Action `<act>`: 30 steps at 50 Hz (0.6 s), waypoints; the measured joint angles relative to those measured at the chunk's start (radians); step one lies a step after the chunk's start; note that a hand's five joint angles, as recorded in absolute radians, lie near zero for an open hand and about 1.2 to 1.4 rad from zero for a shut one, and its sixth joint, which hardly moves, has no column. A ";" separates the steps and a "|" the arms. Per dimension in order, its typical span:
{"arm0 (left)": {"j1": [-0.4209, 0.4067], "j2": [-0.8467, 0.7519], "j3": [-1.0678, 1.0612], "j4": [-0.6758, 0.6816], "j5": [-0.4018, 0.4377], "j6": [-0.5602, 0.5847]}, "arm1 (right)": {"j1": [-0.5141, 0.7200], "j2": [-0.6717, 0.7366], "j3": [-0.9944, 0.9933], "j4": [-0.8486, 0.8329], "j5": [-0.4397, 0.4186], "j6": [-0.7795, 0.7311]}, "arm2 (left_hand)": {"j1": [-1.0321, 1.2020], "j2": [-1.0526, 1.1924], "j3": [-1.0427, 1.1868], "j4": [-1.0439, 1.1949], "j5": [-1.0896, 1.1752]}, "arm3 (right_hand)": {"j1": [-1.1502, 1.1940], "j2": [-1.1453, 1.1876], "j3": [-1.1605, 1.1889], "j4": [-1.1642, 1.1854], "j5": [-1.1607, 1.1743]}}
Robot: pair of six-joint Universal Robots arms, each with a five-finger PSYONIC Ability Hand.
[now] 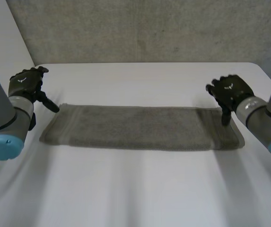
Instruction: Fold the towel.
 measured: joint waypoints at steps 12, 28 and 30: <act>-0.039 0.093 -0.253 0.199 0.003 -0.047 | -0.113 -0.060 0.278 -0.120 -0.053 -0.002 | -0.001 0.000 -0.001 0.000 -0.002 | 0.186 0.172 0.186 0.175 0.211; -0.050 0.080 -0.312 0.352 0.002 -0.031 | -0.194 0.033 0.309 -0.228 -0.079 -0.002 | -0.001 0.000 -0.001 0.000 -0.002 | 0.218 0.208 0.217 0.208 0.239; -0.050 0.079 -0.313 0.350 0.003 -0.032 | -0.192 0.035 0.311 -0.224 -0.078 -0.001 | -0.001 0.000 -0.001 0.000 -0.002 | 0.218 0.208 0.217 0.208 0.238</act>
